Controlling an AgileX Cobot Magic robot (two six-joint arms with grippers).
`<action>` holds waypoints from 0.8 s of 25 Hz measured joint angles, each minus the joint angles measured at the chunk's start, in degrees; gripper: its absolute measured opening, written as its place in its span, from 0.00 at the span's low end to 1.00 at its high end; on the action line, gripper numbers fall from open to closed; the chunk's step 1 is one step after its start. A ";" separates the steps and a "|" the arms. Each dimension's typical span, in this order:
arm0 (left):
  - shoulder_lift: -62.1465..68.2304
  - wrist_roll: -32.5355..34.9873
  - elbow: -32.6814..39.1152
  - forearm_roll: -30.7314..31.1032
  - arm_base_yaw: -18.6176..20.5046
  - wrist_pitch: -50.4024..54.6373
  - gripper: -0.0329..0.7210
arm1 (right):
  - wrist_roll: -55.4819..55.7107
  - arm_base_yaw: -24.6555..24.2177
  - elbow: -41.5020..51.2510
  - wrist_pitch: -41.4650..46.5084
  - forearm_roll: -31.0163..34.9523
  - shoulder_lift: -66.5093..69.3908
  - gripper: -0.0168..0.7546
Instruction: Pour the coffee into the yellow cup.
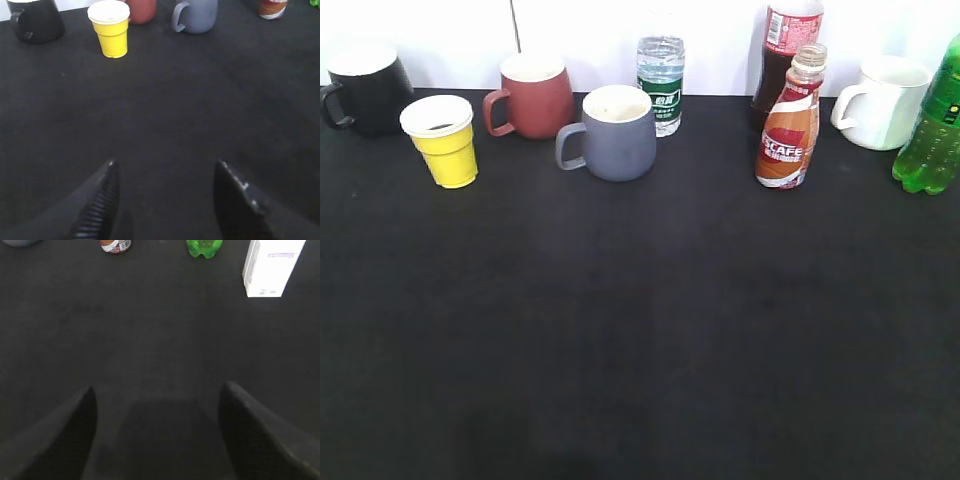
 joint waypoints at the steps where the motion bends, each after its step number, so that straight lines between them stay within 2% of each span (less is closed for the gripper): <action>1: 0.00 0.00 0.00 0.00 0.00 0.00 0.64 | -0.95 0.00 0.00 -0.04 0.43 0.00 0.78; 12: 0.00 0.16 0.00 -0.01 0.33 -0.04 0.57 | -2.37 -1.12 0.00 -0.11 1.63 0.00 0.78; 14: 0.00 0.20 0.00 -0.01 3.95 -0.04 0.54 | -2.43 -4.96 0.00 -0.11 2.04 0.00 0.78; 17: 0.00 0.20 0.00 -0.01 13.96 -0.04 0.49 | -2.43 -12.00 0.00 -0.11 2.14 -0.10 0.78; 20: 0.00 0.20 0.00 -0.01 21.36 -0.04 0.43 | -2.43 -13.22 0.00 -0.12 2.28 -0.39 0.78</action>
